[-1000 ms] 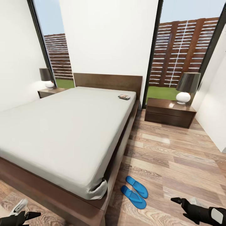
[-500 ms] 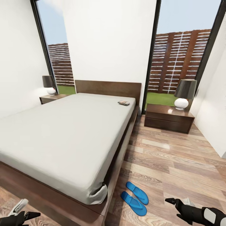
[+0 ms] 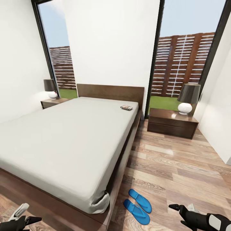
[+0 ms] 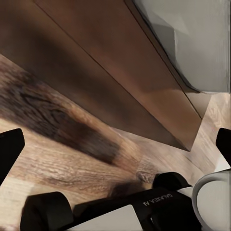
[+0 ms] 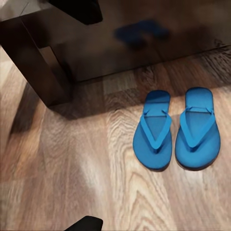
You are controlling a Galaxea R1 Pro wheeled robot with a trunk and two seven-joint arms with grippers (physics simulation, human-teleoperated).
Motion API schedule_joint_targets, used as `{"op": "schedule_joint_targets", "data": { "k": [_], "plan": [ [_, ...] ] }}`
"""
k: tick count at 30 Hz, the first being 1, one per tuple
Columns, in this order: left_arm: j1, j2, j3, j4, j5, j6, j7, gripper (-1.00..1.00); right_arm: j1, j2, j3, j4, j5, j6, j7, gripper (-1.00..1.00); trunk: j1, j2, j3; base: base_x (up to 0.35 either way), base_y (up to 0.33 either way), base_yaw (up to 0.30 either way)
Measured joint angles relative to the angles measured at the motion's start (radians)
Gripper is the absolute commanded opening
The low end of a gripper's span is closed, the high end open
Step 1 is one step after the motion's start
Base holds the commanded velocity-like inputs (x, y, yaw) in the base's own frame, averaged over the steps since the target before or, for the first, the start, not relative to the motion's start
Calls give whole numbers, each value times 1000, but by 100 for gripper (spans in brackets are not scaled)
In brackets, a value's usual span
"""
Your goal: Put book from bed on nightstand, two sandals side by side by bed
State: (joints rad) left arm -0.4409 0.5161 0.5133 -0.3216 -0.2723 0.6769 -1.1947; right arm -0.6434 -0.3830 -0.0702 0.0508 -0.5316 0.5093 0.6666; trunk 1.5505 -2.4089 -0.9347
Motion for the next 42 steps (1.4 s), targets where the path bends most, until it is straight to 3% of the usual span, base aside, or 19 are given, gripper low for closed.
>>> {"op": "schedule_joint_targets", "data": {
  "k": [42],
  "plan": [
    [0, -2, -1, 0, -1, 0, 0, 100, 2, 3, 0, -2, -16, -2, 5, 100, -161, 294, 132, 0, 0, 0]
  ]
}}
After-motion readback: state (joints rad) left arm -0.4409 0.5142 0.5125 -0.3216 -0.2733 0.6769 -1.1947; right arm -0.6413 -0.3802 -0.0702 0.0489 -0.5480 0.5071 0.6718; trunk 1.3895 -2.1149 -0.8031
